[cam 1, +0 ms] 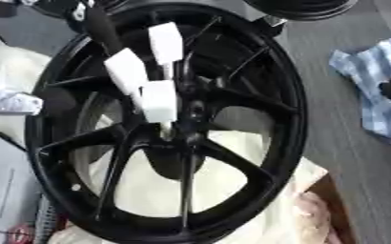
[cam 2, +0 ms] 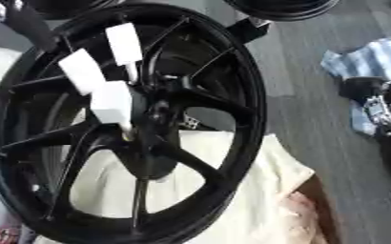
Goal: Pull the pin out of the wheel hub.
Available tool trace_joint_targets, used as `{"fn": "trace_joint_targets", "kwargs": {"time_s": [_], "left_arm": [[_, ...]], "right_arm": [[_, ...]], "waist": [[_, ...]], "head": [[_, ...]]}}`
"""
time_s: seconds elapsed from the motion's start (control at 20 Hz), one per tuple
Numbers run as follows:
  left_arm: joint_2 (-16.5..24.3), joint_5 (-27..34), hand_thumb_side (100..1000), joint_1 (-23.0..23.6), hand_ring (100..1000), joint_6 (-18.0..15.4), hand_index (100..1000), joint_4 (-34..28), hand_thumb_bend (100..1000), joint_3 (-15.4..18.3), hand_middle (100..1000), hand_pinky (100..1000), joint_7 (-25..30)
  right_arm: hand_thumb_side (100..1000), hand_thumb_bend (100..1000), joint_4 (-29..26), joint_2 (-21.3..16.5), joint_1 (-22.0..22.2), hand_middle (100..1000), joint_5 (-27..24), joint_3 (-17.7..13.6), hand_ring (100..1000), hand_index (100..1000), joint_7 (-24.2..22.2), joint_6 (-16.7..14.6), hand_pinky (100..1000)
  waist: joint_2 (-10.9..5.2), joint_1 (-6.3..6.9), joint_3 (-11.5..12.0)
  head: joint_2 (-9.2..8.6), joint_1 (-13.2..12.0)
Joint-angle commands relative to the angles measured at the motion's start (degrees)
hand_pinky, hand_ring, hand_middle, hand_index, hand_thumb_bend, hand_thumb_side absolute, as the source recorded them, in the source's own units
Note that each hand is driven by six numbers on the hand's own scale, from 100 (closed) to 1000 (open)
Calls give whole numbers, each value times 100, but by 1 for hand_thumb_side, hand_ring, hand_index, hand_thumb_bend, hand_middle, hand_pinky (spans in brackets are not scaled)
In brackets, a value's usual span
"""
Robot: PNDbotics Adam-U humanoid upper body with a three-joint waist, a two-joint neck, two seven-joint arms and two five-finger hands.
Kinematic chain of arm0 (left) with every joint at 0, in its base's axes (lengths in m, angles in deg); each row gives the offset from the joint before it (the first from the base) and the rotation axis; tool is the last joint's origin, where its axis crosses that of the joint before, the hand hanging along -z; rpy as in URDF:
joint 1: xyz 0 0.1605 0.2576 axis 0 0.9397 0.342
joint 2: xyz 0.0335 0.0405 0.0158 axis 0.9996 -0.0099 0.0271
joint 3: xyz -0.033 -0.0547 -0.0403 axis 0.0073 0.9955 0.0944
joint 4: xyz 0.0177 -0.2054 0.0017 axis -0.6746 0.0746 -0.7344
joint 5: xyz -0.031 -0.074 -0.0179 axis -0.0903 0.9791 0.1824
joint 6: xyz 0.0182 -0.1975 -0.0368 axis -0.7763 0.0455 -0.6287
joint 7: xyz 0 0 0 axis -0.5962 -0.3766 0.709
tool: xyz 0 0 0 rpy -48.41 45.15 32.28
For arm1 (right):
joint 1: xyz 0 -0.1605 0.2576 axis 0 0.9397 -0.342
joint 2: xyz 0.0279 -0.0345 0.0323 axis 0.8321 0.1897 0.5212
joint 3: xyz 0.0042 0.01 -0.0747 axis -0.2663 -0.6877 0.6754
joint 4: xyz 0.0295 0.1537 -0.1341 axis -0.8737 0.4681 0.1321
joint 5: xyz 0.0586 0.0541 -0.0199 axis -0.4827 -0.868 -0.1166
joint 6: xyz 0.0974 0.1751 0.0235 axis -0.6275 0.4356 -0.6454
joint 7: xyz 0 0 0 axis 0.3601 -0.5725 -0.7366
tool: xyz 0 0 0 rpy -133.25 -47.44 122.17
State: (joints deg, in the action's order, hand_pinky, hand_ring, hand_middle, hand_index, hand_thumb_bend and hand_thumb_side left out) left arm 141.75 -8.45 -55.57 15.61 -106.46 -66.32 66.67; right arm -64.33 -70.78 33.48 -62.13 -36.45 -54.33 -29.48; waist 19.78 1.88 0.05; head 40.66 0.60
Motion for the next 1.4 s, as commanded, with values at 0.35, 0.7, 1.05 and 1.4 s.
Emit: {"fn": "trace_joint_targets", "kwargs": {"time_s": [0.35,0.7,1.05,1.4], "left_arm": [[-99,-153,299,-254,848,213,885,38,210,-71,820,833,-5],[-215,-359,275,-332,847,172,877,303,178,-170,819,831,-5],[-325,-514,280,-394,846,140,874,552,157,-240,816,828,-5],[-380,-585,286,-411,846,110,872,716,153,-311,816,827,-5]], "right_arm": [[686,100,-55,-3,-31,594,37,-1,824,707,-37,23,926],[699,100,-55,49,-62,594,77,25,825,708,-54,37,927],[711,100,-55,102,-101,595,119,53,825,708,-74,61,928],[716,100,-55,125,-134,595,142,66,826,709,-90,70,929]], "waist": [[-27,-51,-56],[66,-74,-95],[158,-94,-130],[221,-102,-130]], "head": [[-149,-160],[-231,-222],[-314,-309],[-340,-354]]}}
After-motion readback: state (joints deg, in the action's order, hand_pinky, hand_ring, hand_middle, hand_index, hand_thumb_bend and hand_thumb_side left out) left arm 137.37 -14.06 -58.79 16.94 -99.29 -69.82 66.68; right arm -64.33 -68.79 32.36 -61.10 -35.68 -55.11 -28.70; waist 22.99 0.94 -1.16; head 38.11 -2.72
